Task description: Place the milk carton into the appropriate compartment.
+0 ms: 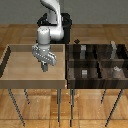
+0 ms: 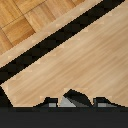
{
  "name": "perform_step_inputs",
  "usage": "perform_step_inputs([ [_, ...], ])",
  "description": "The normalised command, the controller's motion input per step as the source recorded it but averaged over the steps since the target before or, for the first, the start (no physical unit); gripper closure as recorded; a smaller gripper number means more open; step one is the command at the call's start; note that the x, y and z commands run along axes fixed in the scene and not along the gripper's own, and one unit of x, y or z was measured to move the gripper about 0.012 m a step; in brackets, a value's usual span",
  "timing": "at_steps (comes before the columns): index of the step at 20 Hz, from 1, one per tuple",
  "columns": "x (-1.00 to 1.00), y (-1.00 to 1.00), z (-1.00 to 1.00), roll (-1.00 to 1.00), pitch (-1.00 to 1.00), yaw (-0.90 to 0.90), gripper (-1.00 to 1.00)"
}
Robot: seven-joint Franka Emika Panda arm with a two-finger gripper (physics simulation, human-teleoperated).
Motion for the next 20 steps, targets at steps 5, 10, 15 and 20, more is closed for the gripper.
perform_step_inputs([
  [5,0.0,0.0,1.0,0.0,0.0,0.0,1.0],
  [10,0.0,0.0,1.0,0.0,0.0,0.0,1.0],
  [15,0.0,0.4,0.4,0.0,0.0,0.0,1.0],
  [20,0.0,1.0,0.0,0.0,0.0,0.0,1.0],
])
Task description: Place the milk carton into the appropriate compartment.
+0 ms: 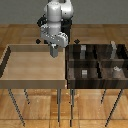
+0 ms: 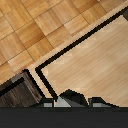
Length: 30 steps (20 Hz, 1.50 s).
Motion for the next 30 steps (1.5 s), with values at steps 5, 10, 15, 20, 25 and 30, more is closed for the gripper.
perform_step_inputs([
  [5,0.0,1.0,0.0,0.0,0.0,0.0,1.0],
  [10,0.0,1.0,0.0,0.0,0.0,0.0,1.0],
  [15,-0.07,0.8,0.0,0.0,0.0,0.0,1.0],
  [20,-1.0,0.0,0.0,0.0,0.0,0.0,1.0],
  [25,-0.8,0.0,0.0,0.0,0.0,0.0,1.0],
  [30,-0.2,0.0,0.0,0.0,0.0,0.0,1.0],
])
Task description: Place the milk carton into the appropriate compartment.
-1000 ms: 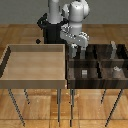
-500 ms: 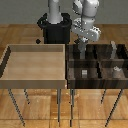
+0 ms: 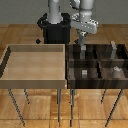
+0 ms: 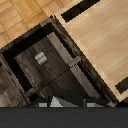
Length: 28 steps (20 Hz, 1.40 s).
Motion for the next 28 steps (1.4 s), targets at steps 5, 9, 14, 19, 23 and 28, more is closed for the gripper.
perform_step_inputs([
  [5,-0.4,0.4,0.0,0.0,0.0,0.0,1.0],
  [9,0.0,0.0,0.0,0.0,0.0,0.0,1.0],
  [14,-0.05,0.0,-0.6,0.0,0.0,0.0,1.0],
  [19,0.0,0.0,-0.4,0.0,0.0,0.0,1.0],
  [23,0.0,0.0,-1.0,0.0,0.0,0.0,1.0],
  [28,-0.25,0.0,-0.4,0.0,0.0,0.0,1.0],
])
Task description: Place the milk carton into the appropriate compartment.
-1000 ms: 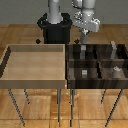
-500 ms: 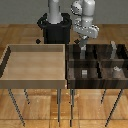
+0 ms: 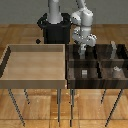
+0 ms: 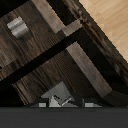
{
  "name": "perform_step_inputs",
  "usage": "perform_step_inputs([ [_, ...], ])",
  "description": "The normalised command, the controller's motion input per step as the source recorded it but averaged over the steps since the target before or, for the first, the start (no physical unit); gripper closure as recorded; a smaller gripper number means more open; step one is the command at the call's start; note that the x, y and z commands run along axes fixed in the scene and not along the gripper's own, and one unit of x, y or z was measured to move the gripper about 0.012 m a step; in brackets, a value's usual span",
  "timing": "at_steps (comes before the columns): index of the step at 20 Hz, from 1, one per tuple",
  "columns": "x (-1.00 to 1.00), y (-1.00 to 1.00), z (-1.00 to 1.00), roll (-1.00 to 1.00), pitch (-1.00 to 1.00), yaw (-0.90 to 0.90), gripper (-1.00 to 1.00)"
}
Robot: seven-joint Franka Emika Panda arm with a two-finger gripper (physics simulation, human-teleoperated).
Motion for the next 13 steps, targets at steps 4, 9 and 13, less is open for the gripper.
perform_step_inputs([
  [4,0.0,0.0,-0.5,0.0,0.0,0.0,1.0],
  [9,0.0,0.0,-0.8,0.0,0.0,0.0,1.0],
  [13,0.0,0.0,0.0,0.0,0.0,0.0,-1.0],
])
